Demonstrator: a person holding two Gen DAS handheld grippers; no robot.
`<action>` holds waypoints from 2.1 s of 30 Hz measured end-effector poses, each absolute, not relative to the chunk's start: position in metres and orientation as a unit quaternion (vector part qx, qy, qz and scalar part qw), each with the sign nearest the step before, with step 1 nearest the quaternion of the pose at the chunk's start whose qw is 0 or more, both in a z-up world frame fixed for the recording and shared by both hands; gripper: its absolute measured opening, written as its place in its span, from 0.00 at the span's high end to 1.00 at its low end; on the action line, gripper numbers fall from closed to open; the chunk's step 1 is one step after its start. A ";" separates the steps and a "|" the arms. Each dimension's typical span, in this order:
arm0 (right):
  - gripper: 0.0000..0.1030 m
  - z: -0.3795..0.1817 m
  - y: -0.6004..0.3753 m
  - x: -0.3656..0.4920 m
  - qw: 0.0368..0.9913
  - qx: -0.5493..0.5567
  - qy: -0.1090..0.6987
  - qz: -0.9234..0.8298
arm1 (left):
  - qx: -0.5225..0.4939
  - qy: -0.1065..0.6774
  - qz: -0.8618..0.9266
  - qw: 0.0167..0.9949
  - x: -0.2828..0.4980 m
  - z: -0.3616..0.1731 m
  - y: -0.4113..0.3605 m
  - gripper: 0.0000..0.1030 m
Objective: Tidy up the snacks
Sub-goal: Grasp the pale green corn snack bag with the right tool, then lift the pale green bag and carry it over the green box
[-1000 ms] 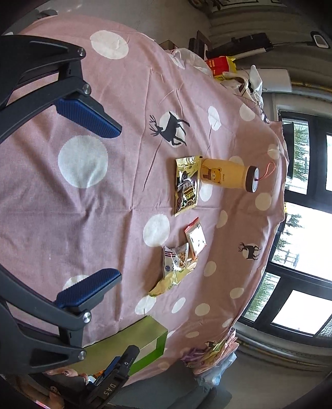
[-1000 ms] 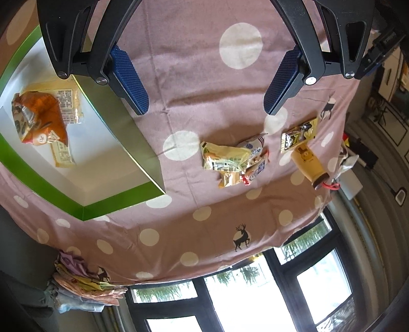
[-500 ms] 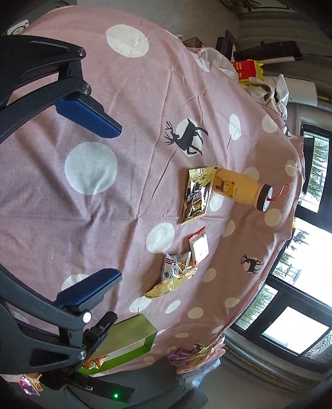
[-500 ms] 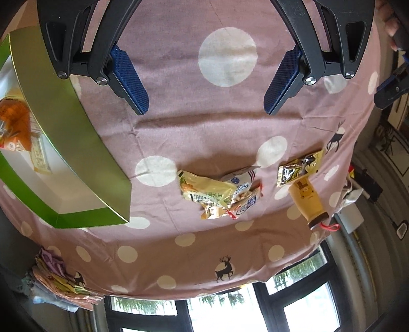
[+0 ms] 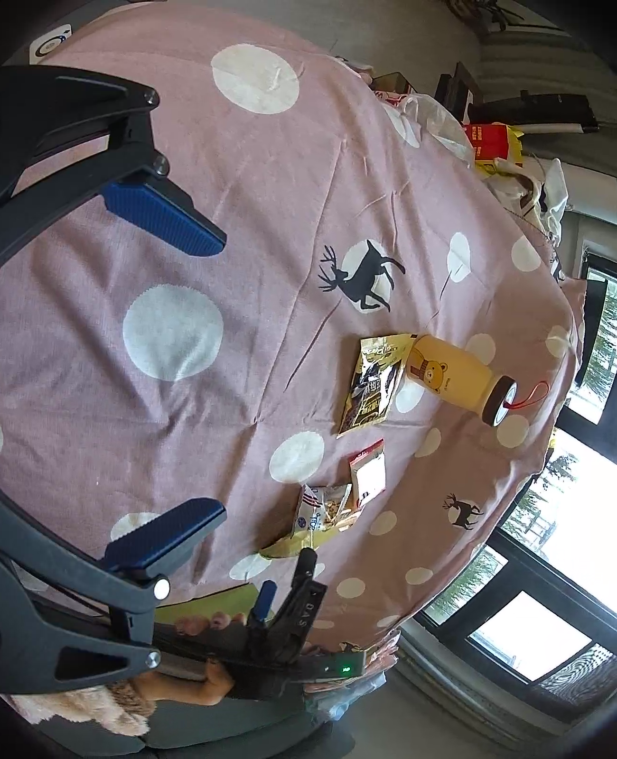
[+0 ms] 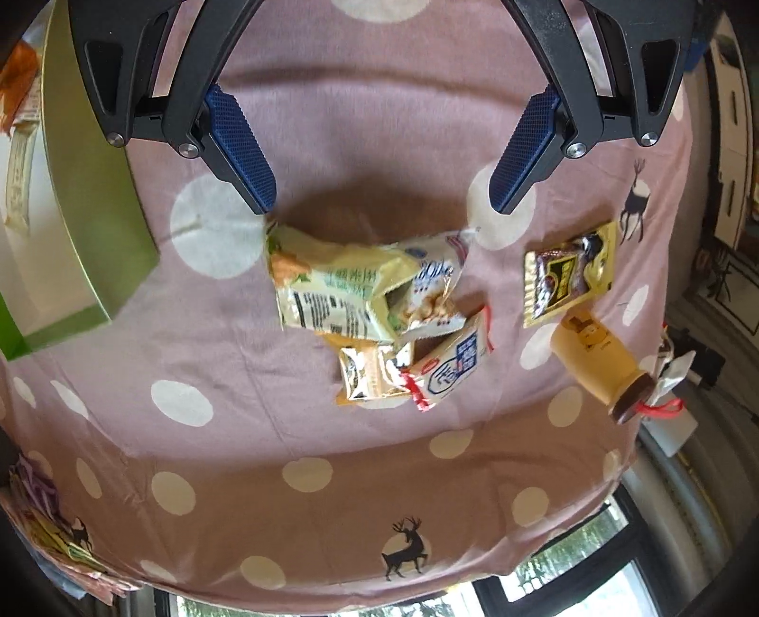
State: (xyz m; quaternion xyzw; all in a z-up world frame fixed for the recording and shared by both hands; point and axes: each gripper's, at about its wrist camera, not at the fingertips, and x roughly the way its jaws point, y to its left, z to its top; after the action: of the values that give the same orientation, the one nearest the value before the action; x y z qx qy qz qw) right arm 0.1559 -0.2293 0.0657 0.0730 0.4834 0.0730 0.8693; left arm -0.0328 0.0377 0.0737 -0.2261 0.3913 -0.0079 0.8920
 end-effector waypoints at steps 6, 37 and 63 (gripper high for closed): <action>0.11 0.051 -0.242 0.211 0.843 0.137 0.516 0.064 | -0.220 0.397 -0.004 0.891 -0.029 0.070 0.040 0.01; 0.62 0.051 -0.215 0.032 0.867 -0.057 0.481 0.115 | -0.213 0.411 -0.035 0.886 -0.032 0.067 0.016 0.01; 0.31 0.027 -0.291 0.023 0.790 0.207 0.523 0.244 | -0.193 0.497 -0.180 0.827 -0.025 0.035 -0.102 0.33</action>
State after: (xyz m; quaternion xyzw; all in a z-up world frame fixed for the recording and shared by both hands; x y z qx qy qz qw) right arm 0.0228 -0.2907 0.0267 0.2075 0.5226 0.2436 0.7903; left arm -0.0249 -0.1024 0.0353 -0.1930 0.4968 -0.1797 0.8268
